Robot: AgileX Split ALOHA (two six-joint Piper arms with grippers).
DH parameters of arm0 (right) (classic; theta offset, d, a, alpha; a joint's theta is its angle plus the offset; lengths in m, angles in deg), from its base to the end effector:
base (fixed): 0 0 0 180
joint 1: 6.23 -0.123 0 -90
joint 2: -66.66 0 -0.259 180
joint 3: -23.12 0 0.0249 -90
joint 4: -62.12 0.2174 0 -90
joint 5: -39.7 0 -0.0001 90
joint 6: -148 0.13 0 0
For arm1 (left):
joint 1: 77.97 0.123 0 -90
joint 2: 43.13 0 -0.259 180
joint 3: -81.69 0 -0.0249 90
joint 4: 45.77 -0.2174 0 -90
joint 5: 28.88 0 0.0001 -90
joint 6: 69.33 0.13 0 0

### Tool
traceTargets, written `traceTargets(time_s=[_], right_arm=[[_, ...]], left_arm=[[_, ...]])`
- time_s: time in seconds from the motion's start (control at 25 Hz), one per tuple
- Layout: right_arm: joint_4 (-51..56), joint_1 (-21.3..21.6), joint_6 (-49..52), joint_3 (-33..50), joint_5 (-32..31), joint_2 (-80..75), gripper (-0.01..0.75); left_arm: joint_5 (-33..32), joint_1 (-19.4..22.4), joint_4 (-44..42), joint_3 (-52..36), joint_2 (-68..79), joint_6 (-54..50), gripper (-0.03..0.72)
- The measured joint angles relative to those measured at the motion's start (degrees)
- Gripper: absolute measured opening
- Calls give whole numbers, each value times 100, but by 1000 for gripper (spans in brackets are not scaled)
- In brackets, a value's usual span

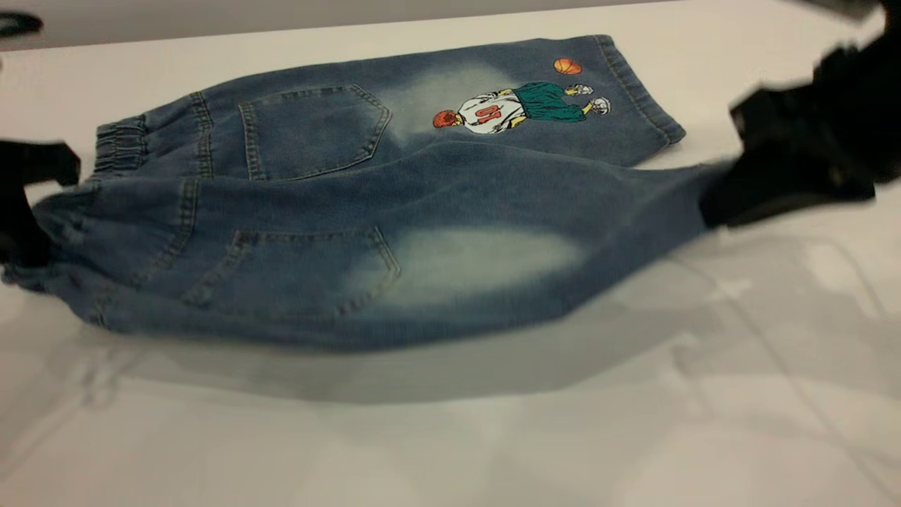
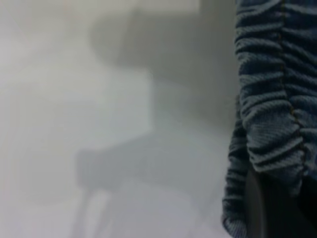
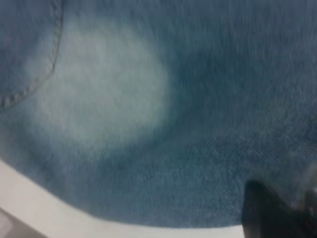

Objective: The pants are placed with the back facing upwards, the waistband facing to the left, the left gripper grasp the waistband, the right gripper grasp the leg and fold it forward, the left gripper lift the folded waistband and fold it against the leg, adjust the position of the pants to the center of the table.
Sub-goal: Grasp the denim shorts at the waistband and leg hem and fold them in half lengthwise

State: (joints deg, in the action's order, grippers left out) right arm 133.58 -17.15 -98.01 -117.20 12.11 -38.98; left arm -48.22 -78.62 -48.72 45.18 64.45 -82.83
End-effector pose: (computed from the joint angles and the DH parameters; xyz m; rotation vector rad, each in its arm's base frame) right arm 0.2482 0.1061 0.1022 -0.3175 2.6652 0.6894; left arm 0.2629 -0.0008 0.0838 -0.2537 2.8404 -0.0170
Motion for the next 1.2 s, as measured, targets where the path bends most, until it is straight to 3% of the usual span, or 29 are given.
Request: traceTargets(time_s=[0.36, 0.8, 1.2], right_arm=[[-65, 5, 52, -815, -136, -12, 29], [-316, 5, 105, -1814, 25, -509, 29], [-578, 5, 105, -2958, 86, -1575, 27]], left_arm=[[-587, -7, 66, 1027, -28, 121, 74], [-643, -7, 66, 2086, 101, 132, 74], [-717, -7, 59, 3232, 1188, 287, 74]])
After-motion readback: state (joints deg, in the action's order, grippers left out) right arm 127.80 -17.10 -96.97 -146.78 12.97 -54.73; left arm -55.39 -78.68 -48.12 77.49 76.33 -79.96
